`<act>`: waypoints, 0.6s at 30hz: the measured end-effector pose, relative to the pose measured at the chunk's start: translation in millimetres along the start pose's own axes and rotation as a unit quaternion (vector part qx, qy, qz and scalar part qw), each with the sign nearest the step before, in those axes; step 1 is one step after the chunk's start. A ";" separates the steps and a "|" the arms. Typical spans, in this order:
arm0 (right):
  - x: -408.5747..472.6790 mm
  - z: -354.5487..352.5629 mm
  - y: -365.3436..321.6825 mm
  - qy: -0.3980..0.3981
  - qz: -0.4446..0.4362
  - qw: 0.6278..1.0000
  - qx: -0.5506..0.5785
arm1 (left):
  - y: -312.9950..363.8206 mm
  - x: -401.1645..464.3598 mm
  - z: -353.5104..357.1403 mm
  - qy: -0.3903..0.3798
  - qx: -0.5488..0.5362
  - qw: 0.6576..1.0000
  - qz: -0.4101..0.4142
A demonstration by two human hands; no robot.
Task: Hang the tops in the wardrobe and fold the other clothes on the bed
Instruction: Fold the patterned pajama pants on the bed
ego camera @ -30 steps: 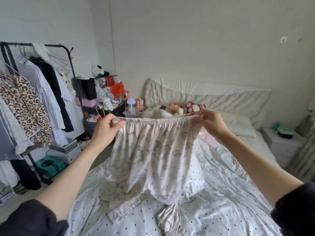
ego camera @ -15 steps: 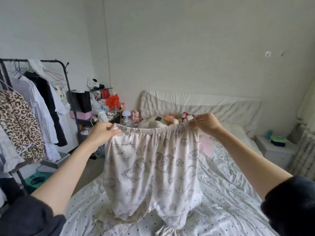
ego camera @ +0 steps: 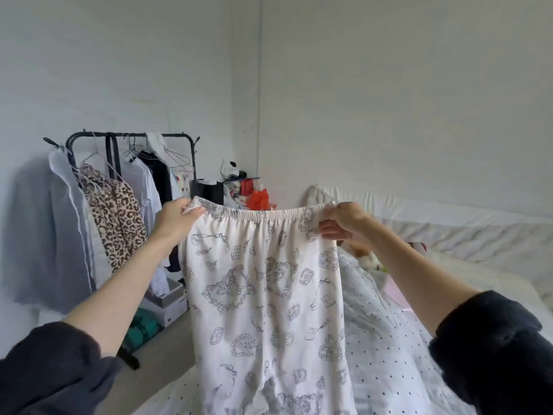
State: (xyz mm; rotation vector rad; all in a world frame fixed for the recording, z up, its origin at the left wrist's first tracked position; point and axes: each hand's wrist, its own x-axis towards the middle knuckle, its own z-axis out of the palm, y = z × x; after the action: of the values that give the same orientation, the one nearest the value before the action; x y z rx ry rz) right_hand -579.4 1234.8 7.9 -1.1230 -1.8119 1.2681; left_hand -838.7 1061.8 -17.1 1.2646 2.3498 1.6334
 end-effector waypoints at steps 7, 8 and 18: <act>82.1 113.2 -75.8 -0.076 -0.088 0.991 0.071 | -40.7 89.8 -68.5 0.139 -0.013 0.990 -0.021; 88.4 125.1 -91.2 -0.075 -0.114 0.987 0.086 | -40.9 100.6 -82.2 0.164 -0.022 0.986 -0.017; 105.3 147.9 -187.9 -0.111 -0.258 0.928 0.246 | -9.2 143.4 -153.1 0.329 -0.021 0.929 0.168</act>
State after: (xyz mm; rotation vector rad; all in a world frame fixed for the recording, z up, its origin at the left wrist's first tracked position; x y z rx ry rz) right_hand -803.7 1241.3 141.7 -0.2114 -1.6503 1.4379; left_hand -1006.8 1029.4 104.4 1.3199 2.4878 2.5410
